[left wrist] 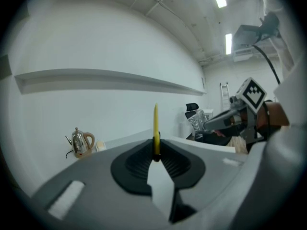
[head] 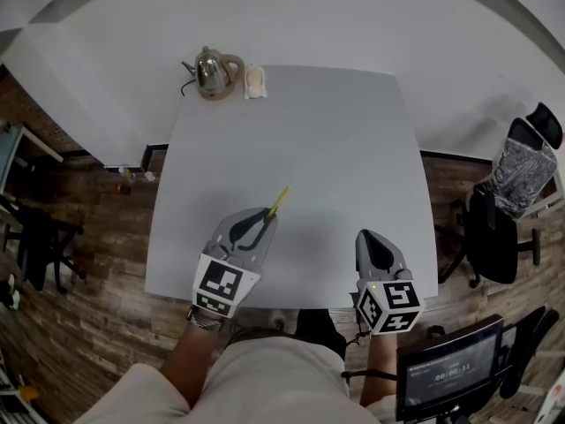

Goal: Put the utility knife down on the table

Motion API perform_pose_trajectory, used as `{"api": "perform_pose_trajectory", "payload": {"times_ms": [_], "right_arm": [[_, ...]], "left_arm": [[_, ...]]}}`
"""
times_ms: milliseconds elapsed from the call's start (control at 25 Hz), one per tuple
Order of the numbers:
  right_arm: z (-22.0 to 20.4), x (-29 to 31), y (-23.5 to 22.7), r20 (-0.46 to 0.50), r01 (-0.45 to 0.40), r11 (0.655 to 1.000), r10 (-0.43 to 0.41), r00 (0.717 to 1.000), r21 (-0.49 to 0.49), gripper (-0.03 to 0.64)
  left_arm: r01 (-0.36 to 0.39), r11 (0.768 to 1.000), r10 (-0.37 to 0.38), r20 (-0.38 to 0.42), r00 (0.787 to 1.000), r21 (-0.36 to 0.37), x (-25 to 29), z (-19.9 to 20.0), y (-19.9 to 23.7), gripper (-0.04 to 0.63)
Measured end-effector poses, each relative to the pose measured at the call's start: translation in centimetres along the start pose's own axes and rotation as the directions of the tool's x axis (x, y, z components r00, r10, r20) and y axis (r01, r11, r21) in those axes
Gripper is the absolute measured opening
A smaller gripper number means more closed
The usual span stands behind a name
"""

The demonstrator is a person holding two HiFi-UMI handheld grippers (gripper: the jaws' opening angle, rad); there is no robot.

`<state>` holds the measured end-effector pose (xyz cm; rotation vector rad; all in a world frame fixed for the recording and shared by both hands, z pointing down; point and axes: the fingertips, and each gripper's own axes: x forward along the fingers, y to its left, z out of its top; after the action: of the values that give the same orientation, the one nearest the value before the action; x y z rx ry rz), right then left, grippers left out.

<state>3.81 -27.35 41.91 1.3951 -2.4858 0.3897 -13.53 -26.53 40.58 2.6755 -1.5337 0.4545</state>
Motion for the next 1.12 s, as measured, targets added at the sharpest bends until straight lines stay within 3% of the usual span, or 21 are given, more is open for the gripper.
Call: {"api": "perform_pose_trajectory", "payload": {"times_ms": [1120], "right_arm": [[-5.4, -0.1, -2.5, -0.09, 0.039, 0.995, -0.03, 0.995, 0.093, 0.002]], "left_arm": [[0.107, 0.994, -0.107, -0.136, 0.985, -0.014, 4.5, -4.8, -2.9, 0.056]]}}
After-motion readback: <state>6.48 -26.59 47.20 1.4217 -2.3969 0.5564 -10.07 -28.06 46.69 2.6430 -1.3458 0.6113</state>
